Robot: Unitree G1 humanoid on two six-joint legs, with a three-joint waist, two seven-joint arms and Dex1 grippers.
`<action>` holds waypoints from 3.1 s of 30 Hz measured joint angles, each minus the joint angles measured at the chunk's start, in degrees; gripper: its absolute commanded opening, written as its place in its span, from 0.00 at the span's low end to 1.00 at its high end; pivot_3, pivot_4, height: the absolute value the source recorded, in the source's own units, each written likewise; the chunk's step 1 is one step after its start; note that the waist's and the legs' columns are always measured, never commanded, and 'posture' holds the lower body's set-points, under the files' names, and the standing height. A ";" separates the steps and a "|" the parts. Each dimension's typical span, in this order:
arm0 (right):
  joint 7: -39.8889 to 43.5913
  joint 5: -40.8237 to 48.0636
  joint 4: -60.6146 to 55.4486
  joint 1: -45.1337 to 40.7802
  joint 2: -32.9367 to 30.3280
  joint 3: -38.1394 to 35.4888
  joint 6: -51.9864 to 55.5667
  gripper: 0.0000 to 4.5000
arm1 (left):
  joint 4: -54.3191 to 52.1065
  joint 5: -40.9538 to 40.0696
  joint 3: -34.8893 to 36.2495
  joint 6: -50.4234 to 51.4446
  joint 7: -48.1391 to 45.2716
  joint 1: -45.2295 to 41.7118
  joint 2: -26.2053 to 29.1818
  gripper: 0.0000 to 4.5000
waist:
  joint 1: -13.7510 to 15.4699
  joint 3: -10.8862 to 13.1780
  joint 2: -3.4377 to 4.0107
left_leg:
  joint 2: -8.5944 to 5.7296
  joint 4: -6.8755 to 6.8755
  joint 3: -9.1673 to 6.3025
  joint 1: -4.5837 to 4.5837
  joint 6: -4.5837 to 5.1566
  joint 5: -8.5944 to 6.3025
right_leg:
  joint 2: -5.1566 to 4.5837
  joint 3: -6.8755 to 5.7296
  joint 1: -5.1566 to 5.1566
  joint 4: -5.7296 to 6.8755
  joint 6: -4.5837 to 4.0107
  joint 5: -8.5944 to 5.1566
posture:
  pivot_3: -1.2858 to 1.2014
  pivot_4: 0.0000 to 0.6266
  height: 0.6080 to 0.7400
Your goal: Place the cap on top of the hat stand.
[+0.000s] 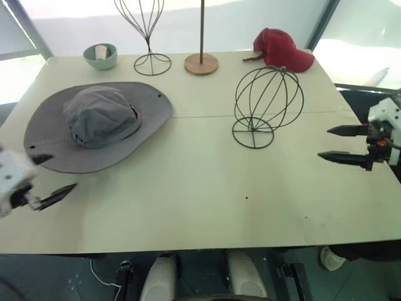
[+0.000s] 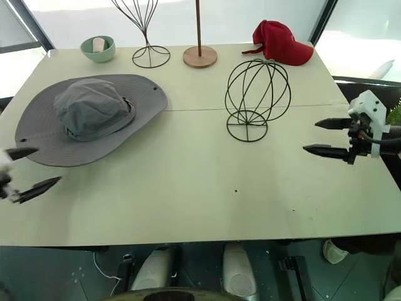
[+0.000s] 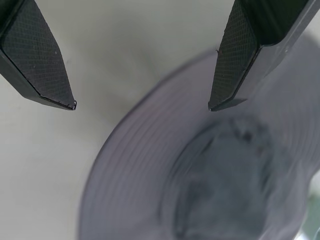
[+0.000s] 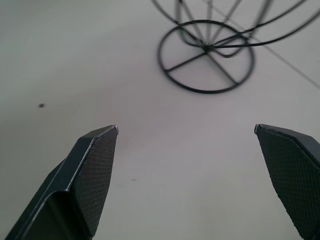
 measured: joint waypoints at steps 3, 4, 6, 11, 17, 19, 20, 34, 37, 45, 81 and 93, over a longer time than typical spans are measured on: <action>-0.84 5.50 -12.25 6.91 -0.10 -4.21 7.38 1.00 | 0.07 5.30 -6.70 -4.06 2.08 -4.63 0.55 0.99 | -0.20 0.03 0.09 | 0.00 0.01 0.01 0.00 0.02 -0.01 | 0.01 0.01 -0.01 0.02 0.02 0.01 | 0.52 0.24 1.00; -1.36 7.36 -15.95 8.30 -0.10 -5.52 9.64 1.00 | 0.11 6.56 -8.65 -5.05 2.62 -6.11 0.55 0.99 | -0.29 0.04 0.10 | 0.00 0.01 0.01 0.00 0.03 -0.01 | 0.01 0.01 -0.02 0.01 0.02 0.01 | 0.52 0.24 1.00; -3.57 11.39 -24.00 11.13 -0.02 -8.94 14.52 1.00 | 0.63 10.07 -12.58 -7.16 4.58 -9.21 0.51 0.99 | -0.14 0.04 0.10 | 0.00 0.02 0.01 0.00 0.03 -0.01 | 0.01 0.01 -0.01 0.02 0.02 0.01 | 0.52 0.24 1.00; -8.80 19.15 -36.39 13.24 0.72 -13.18 21.53 1.00 | 4.24 20.01 -22.31 -11.62 11.04 -16.00 -1.78 0.99 | 0.16 0.04 0.08 | -0.01 0.10 0.00 -0.02 0.03 -0.01 | 0.00 0.00 0.03 0.01 0.05 0.02 | 0.52 0.24 1.00; -13.31 23.52 -38.78 12.51 0.75 -14.44 24.14 1.00 | 9.96 28.56 -29.61 -15.18 16.88 -21.75 -4.05 0.99 | 0.37 0.03 -0.02 | -0.01 0.12 -0.01 -0.04 0.03 -0.01 | 0.00 0.00 0.03 0.02 0.05 0.03 | 0.52 0.24 1.00; -14.12 24.34 -38.81 11.55 0.74 -14.41 24.38 1.00 | 11.07 30.57 -31.34 -15.52 18.26 -23.12 -4.85 0.99 | 0.37 0.03 -0.02 | -0.01 0.12 0.00 -0.04 0.04 -0.01 | 0.00 0.00 0.03 0.02 0.05 0.03 | 0.52 0.24 1.00; -14.63 24.90 -38.80 10.75 0.74 -14.38 24.50 1.00 | 12.08 32.25 -32.59 -15.52 19.52 -24.21 -5.40 0.99 | 0.37 0.03 -0.02 | -0.01 0.12 -0.01 -0.04 0.04 -0.01 | 0.00 -0.01 0.02 0.02 0.06 0.03 | 0.52 0.24 1.00; -16.94 28.09 -38.55 7.33 0.09 -13.53 24.90 1.00 | 15.29 38.97 -36.32 -13.99 25.60 -26.80 -9.65 0.01 | 0.50 0.01 -0.04 | -0.01 0.13 -0.05 -0.04 0.04 -0.01 | 0.00 -0.03 0.02 0.04 0.06 0.03 | 0.52 0.24 1.00; -17.88 29.72 -38.12 6.43 0.09 -13.53 26.21 1.00 | 15.30 38.95 -36.33 -14.09 25.70 -26.87 -9.70 0.00 | 0.66 0.01 -0.04 | -0.01 0.13 -0.05 -0.04 0.04 -0.01 | 0.00 -0.02 0.02 0.04 0.06 0.03 | 0.52 0.24 1.00; -19.47 29.18 -37.95 6.26 -0.15 -13.72 25.51 1.00 | 15.42 34.89 -36.31 -7.55 23.42 -36.72 -14.13 0.00 | 2.03 0.00 -0.06 | -0.02 0.26 -0.07 -0.08 0.04 -0.01 | 0.00 -0.05 0.09 0.06 0.08 0.04 | 0.52 0.24 1.00; -25.31 28.46 -41.03 30.77 3.44 -44.65 32.81 1.00 | 43.89 52.61 -62.43 -54.64 37.65 -81.88 -36.79 0.00 | 1.80 0.05 -0.19 | -0.07 0.29 -0.09 -0.07 0.10 -0.03 | 0.03 -0.01 0.12 0.04 0.14 0.06 | 0.52 0.24 1.00; -25.04 25.60 -38.42 36.58 4.79 -49.17 31.21 1.00 | 51.99 63.67 -69.14 -61.22 48.41 -77.80 -36.25 0.00 | 1.87 0.03 -0.23 | -0.08 0.34 -0.09 -0.04 0.10 -0.03 | 0.02 -0.02 0.20 0.04 0.17 0.08 | 0.52 0.24 1.00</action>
